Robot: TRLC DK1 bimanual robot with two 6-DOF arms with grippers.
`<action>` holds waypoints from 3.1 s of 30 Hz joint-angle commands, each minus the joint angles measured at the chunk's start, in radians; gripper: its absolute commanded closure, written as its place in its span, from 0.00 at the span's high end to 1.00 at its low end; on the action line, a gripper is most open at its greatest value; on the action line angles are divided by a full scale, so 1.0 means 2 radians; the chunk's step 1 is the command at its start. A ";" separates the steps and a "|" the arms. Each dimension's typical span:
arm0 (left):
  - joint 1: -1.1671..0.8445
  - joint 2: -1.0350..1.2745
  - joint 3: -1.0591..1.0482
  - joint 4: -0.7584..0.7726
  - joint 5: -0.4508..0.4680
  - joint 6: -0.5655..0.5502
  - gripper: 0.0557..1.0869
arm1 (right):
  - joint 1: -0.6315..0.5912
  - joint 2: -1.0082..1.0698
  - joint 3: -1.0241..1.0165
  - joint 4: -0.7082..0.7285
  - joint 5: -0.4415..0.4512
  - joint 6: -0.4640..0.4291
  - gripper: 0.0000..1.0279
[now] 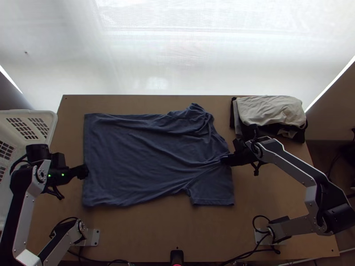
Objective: Fold the t-shirt
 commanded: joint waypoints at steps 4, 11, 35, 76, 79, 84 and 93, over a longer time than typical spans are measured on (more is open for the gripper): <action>-0.061 0.050 -0.014 -0.079 -0.032 -0.004 0.95 | 0.002 -0.004 0.003 0.001 0.001 0.002 0.03; -0.114 0.057 0.006 -0.118 -0.079 0.003 0.95 | 0.002 -0.009 -0.006 0.001 0.001 0.002 0.03; -0.132 0.160 -0.024 -0.101 -0.170 0.049 0.82 | 0.005 -0.009 -0.006 0.001 0.002 0.002 0.03; -0.059 0.081 0.106 -0.052 -0.094 0.027 0.04 | -0.058 -0.118 0.070 -0.037 0.005 0.009 0.03; -0.058 0.081 0.121 -0.045 -0.094 0.006 0.04 | -0.057 -0.138 0.082 -0.041 -0.001 0.008 0.03; -0.054 0.044 0.167 -0.042 -0.066 -0.017 0.04 | -0.043 -0.178 0.121 -0.057 -0.023 0.009 0.03; -0.127 -0.056 0.252 -0.156 -0.013 -0.060 0.03 | 0.041 -0.293 0.182 -0.151 -0.028 0.017 0.03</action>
